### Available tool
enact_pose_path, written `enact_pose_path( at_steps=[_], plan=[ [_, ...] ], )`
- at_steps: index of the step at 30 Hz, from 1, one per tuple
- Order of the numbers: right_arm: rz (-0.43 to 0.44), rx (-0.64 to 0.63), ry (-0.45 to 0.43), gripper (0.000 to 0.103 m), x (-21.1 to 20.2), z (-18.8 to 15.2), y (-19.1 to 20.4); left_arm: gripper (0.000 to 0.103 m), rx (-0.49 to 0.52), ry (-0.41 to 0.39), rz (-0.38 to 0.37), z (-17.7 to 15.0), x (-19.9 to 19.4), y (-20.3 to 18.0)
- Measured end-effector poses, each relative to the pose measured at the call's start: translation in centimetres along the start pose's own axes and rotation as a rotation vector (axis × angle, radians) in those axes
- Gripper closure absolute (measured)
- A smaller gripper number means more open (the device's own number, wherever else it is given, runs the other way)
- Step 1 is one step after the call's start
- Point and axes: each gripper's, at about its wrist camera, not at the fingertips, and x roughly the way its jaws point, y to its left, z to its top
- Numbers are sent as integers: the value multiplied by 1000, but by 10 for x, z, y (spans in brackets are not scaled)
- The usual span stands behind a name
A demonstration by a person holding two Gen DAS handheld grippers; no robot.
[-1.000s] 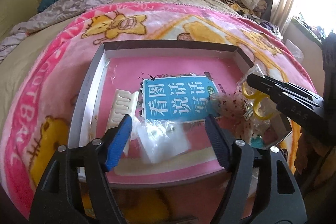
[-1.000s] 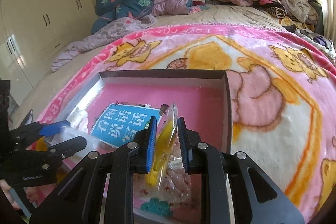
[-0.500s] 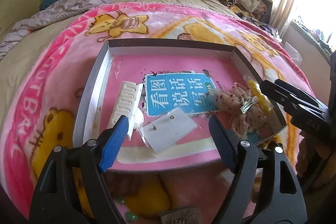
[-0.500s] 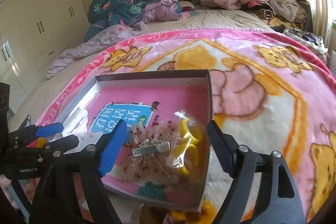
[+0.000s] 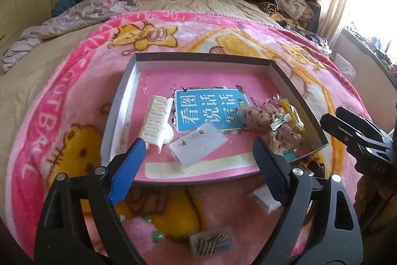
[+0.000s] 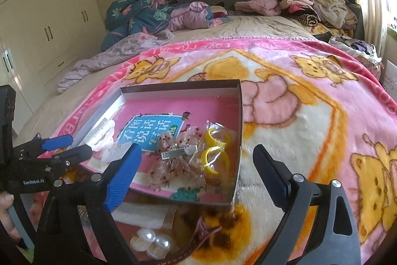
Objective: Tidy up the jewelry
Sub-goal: 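Withdraw both tools from the tray back over the blanket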
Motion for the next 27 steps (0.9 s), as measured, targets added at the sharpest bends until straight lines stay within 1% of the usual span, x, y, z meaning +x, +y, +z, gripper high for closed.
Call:
enact_pose_path(
  at_steps=[3, 4, 5, 10, 13, 16, 27],
  plan=[
    [-1, -1, -4, 11, -7, -3, 2, 22, -9, -7, 0, -2, -7, 2],
    [-1, 1, -5, 10, -7, -3, 2, 18, -11, -11, 1, -2, -10, 3],
    [-1, 3, -7, 10, -10, -4, 3, 17, -12, -14, 2, -3, -12, 3],
    [-5, -4, -14, 8, -25, -10, 9, 17, -18, -35, 1, -5, -25, 6],
    [-8, -12, -21, 8, -33, -12, 13, 14, -20, -48, 3, -9, -33, 6],
    [-11, -17, -24, 8, -39, -13, 16, 14, -25, -55, 4, -12, -39, 8],
    [-22, -46, -26, 8, -56, -22, 29, 14, -32, -62, 19, -29, -52, 19]
  ],
)
